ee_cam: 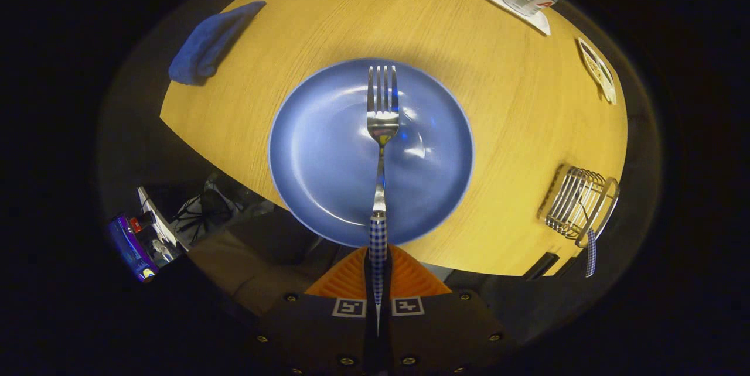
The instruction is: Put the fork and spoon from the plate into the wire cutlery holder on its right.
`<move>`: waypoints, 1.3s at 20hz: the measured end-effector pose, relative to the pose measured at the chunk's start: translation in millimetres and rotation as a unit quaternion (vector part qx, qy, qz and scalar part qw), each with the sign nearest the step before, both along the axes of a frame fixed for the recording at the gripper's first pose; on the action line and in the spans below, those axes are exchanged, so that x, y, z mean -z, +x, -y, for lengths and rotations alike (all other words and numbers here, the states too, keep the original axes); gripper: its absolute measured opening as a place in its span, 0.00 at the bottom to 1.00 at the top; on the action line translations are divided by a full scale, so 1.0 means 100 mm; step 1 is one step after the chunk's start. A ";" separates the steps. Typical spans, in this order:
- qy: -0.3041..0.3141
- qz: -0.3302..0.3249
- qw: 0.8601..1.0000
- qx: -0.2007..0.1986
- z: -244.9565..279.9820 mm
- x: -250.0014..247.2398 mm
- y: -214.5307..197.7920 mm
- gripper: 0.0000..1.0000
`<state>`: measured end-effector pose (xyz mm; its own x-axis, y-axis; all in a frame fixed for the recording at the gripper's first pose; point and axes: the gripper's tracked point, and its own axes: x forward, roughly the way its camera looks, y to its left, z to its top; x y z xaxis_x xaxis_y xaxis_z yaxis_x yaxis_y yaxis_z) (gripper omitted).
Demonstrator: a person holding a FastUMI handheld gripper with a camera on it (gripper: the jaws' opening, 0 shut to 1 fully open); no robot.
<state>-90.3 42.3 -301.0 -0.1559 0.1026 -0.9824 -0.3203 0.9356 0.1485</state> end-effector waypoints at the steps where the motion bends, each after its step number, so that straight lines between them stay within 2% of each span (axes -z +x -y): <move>1: 0.004 -0.002 1.000 0.010 0.05 -0.06 -0.03 0.01; 4: 0.005 -0.008 1.000 0.030 0.30 -0.22 -0.08 0.02; 16: -0.029 -0.045 0.997 0.057 1.36 -0.72 -0.48 0.02; 21: -0.051 -0.071 0.993 0.076 1.82 -0.77 -0.55 0.02; 26: -0.082 -0.093 0.986 0.108 2.31 -0.64 -0.42 0.02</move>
<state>-132.7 -188.5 -236.6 -0.3268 -0.0045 -0.9451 -0.0922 0.9954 0.0272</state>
